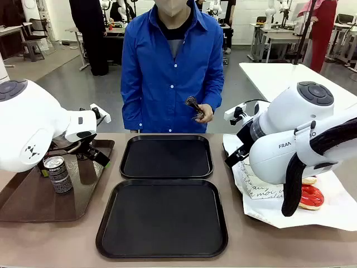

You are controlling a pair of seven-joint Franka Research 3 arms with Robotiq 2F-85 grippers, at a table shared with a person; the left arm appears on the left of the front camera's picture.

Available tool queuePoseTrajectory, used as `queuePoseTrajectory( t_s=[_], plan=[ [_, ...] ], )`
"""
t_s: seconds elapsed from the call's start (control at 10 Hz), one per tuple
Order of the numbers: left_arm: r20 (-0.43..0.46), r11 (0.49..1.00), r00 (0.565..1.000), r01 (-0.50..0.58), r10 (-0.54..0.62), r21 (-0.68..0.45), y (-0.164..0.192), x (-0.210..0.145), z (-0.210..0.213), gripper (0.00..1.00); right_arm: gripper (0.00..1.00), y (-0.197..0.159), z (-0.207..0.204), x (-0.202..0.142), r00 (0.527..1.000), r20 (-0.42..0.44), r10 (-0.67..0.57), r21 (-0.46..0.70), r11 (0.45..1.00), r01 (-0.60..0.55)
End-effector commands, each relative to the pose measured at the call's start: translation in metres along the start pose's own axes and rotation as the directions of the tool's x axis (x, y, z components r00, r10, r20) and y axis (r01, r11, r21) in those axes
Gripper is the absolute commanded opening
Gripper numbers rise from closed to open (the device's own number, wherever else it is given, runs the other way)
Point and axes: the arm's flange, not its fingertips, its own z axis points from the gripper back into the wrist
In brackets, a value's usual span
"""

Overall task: Set up donuts and drinks on trays.
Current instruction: Pick up one Pepsi coke and place it on the Flat Tray.

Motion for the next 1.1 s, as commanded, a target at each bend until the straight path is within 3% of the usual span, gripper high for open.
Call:
queuePoseTrajectory(
  t_s=[0.0, 1.0],
  plan=[
    [0.000, 1.000, 1.000, 0.000, 0.000, 0.000, -0.0001, 0.0000, 0.0000, 1.00, 1.00, 0.0000, 0.0000, 0.0000, 1.000, 0.000, 0.000, 0.000, 1.000, 0.000],
    [0.000, 1.000, 1.000, 0.000, 0.000, 0.000, -0.0001, 0.0000, 0.0000, 1.00, 1.00, 0.0000, 0.0000, 0.0000, 1.000, 0.000, 0.000, 0.000, 1.000, 0.000]
  ],
)
